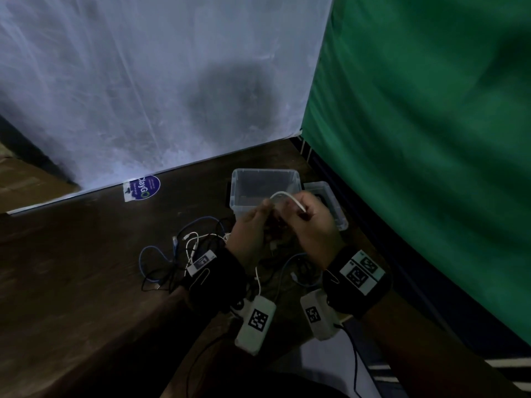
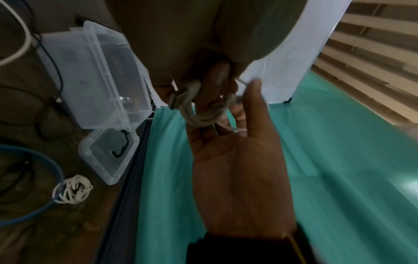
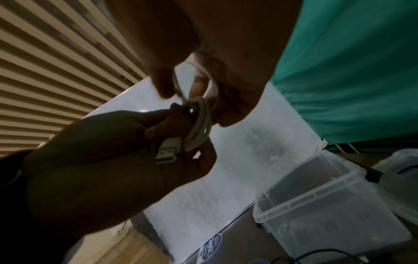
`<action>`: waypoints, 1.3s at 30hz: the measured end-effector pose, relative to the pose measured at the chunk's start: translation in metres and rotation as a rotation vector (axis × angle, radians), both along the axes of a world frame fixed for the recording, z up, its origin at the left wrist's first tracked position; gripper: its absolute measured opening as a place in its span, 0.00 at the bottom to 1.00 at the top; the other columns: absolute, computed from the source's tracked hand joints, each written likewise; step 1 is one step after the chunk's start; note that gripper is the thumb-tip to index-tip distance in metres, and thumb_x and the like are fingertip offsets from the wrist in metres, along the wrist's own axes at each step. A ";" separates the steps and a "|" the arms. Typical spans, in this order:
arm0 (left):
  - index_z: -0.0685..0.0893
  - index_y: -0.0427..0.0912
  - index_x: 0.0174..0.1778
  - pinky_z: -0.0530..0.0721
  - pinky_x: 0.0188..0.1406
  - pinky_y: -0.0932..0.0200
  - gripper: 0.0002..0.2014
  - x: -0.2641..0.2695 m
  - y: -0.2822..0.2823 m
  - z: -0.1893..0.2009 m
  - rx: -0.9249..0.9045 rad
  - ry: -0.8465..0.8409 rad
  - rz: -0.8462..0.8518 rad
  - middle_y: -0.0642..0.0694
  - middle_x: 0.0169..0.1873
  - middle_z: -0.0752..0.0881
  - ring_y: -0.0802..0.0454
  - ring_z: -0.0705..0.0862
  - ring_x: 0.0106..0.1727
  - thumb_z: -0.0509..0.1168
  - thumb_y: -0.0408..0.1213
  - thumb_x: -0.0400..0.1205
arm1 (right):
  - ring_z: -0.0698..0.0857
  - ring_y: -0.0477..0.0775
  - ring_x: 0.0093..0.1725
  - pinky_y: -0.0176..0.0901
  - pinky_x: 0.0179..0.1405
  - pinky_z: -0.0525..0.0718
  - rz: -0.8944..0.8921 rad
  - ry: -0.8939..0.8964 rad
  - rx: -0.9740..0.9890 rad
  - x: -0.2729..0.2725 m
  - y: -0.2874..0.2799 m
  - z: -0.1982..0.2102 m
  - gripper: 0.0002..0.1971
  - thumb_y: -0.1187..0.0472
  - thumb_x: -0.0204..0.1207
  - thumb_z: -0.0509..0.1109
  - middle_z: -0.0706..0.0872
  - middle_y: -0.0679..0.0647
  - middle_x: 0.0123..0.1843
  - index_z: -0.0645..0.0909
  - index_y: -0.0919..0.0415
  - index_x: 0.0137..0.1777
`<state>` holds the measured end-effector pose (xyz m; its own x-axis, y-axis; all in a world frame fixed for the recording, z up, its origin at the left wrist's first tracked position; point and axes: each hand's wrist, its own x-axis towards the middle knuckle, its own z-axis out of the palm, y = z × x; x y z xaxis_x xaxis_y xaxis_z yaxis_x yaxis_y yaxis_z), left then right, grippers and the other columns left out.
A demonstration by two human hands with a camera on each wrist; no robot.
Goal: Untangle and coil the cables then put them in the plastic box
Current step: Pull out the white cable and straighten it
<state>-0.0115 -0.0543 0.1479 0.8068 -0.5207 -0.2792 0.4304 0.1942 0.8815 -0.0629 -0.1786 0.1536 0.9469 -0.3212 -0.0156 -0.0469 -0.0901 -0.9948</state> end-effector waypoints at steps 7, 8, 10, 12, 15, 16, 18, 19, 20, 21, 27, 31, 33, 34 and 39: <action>0.84 0.37 0.45 0.81 0.46 0.47 0.09 -0.003 0.006 -0.013 0.064 -0.174 -0.133 0.39 0.38 0.85 0.42 0.82 0.42 0.66 0.40 0.80 | 0.84 0.57 0.34 0.49 0.39 0.84 -0.054 0.008 0.142 0.002 -0.014 0.003 0.14 0.53 0.81 0.70 0.84 0.56 0.31 0.85 0.63 0.39; 0.84 0.36 0.44 0.80 0.47 0.45 0.09 0.000 0.007 -0.016 0.097 -0.214 -0.116 0.38 0.38 0.84 0.42 0.81 0.42 0.66 0.40 0.81 | 0.85 0.56 0.35 0.49 0.41 0.84 -0.027 0.049 0.193 0.003 -0.016 0.006 0.16 0.52 0.81 0.70 0.85 0.55 0.31 0.85 0.64 0.39; 0.84 0.38 0.41 0.79 0.44 0.45 0.10 0.003 0.007 -0.019 0.131 -0.279 -0.094 0.38 0.35 0.83 0.42 0.80 0.40 0.68 0.43 0.79 | 0.86 0.50 0.34 0.47 0.43 0.83 0.009 0.089 0.300 0.003 -0.019 0.012 0.15 0.54 0.83 0.67 0.86 0.52 0.30 0.85 0.63 0.38; 0.85 0.43 0.37 0.79 0.38 0.48 0.15 0.004 0.008 -0.022 0.141 -0.315 -0.094 0.42 0.31 0.83 0.45 0.79 0.35 0.72 0.52 0.73 | 0.85 0.46 0.33 0.43 0.42 0.81 0.016 0.079 0.273 0.004 -0.021 0.015 0.14 0.60 0.84 0.66 0.84 0.52 0.29 0.84 0.64 0.38; 0.84 0.47 0.30 0.79 0.31 0.55 0.14 0.004 0.006 -0.027 0.165 -0.358 -0.110 0.48 0.26 0.82 0.51 0.79 0.30 0.72 0.52 0.74 | 0.81 0.48 0.32 0.40 0.38 0.80 0.044 0.049 0.212 0.004 -0.027 0.016 0.09 0.66 0.82 0.67 0.81 0.54 0.30 0.86 0.64 0.42; 0.83 0.46 0.30 0.79 0.29 0.60 0.12 0.003 0.005 -0.027 0.165 -0.369 -0.118 0.51 0.24 0.82 0.55 0.79 0.28 0.71 0.46 0.77 | 0.81 0.48 0.32 0.38 0.36 0.81 0.049 0.049 0.200 0.004 -0.029 0.015 0.07 0.67 0.81 0.67 0.82 0.54 0.30 0.87 0.62 0.45; 0.80 0.43 0.30 0.76 0.26 0.65 0.13 0.002 0.003 -0.029 0.180 -0.380 -0.123 0.55 0.21 0.80 0.60 0.76 0.25 0.67 0.36 0.82 | 0.80 0.47 0.31 0.35 0.33 0.80 0.050 0.031 0.152 0.003 -0.031 0.015 0.07 0.69 0.81 0.68 0.83 0.51 0.29 0.87 0.61 0.50; 0.79 0.41 0.30 0.75 0.25 0.65 0.13 0.002 0.002 -0.031 0.179 -0.369 -0.117 0.55 0.21 0.79 0.59 0.75 0.24 0.67 0.35 0.82 | 0.81 0.47 0.31 0.35 0.33 0.80 0.032 0.004 0.102 0.002 -0.030 0.015 0.07 0.69 0.80 0.69 0.85 0.49 0.29 0.87 0.60 0.50; 0.77 0.38 0.30 0.74 0.25 0.63 0.14 0.002 0.001 -0.032 0.175 -0.341 -0.094 0.53 0.21 0.77 0.58 0.73 0.23 0.67 0.36 0.82 | 0.83 0.47 0.32 0.35 0.34 0.81 0.001 -0.034 0.045 0.003 -0.029 0.014 0.07 0.69 0.80 0.70 0.88 0.48 0.31 0.87 0.59 0.52; 0.76 0.35 0.32 0.73 0.24 0.62 0.15 0.002 0.000 -0.032 0.163 -0.303 -0.066 0.49 0.21 0.75 0.57 0.72 0.23 0.68 0.38 0.81 | 0.86 0.47 0.34 0.35 0.36 0.82 -0.035 -0.075 0.003 0.003 -0.026 0.013 0.07 0.68 0.80 0.70 0.90 0.49 0.34 0.87 0.59 0.53; 0.81 0.28 0.37 0.76 0.32 0.54 0.16 0.010 0.003 -0.034 0.128 -0.306 -0.076 0.41 0.27 0.78 0.49 0.76 0.28 0.68 0.39 0.82 | 0.90 0.57 0.43 0.53 0.52 0.88 -0.024 0.178 0.286 0.002 -0.021 0.009 0.07 0.60 0.79 0.73 0.92 0.60 0.42 0.90 0.60 0.51; 0.85 0.46 0.30 0.75 0.35 0.53 0.14 0.012 0.006 -0.045 0.100 -0.226 -0.174 0.50 0.25 0.80 0.54 0.77 0.29 0.74 0.51 0.75 | 0.87 0.47 0.37 0.39 0.39 0.84 0.022 0.120 0.136 0.004 -0.025 0.015 0.06 0.62 0.81 0.70 0.89 0.53 0.37 0.87 0.60 0.45; 0.86 0.45 0.32 0.73 0.37 0.54 0.19 0.012 0.005 -0.048 0.061 -0.074 -0.202 0.46 0.28 0.81 0.50 0.77 0.32 0.76 0.58 0.68 | 0.86 0.43 0.34 0.33 0.34 0.81 -0.053 -0.008 0.039 0.010 -0.032 0.024 0.05 0.65 0.82 0.69 0.89 0.53 0.38 0.85 0.61 0.46; 0.86 0.43 0.34 0.73 0.37 0.56 0.22 0.011 0.005 -0.050 0.045 0.002 -0.230 0.45 0.29 0.81 0.49 0.78 0.31 0.74 0.62 0.68 | 0.85 0.43 0.33 0.33 0.31 0.80 -0.111 -0.069 0.018 0.014 -0.039 0.030 0.05 0.66 0.82 0.69 0.90 0.53 0.38 0.85 0.60 0.46; 0.80 0.44 0.29 0.64 0.28 0.59 0.23 0.001 0.002 -0.048 0.005 0.070 -0.368 0.46 0.25 0.72 0.51 0.66 0.25 0.58 0.58 0.82 | 0.83 0.46 0.30 0.39 0.30 0.81 -0.248 -0.258 0.026 0.027 -0.060 0.052 0.05 0.63 0.81 0.71 0.89 0.51 0.33 0.85 0.59 0.43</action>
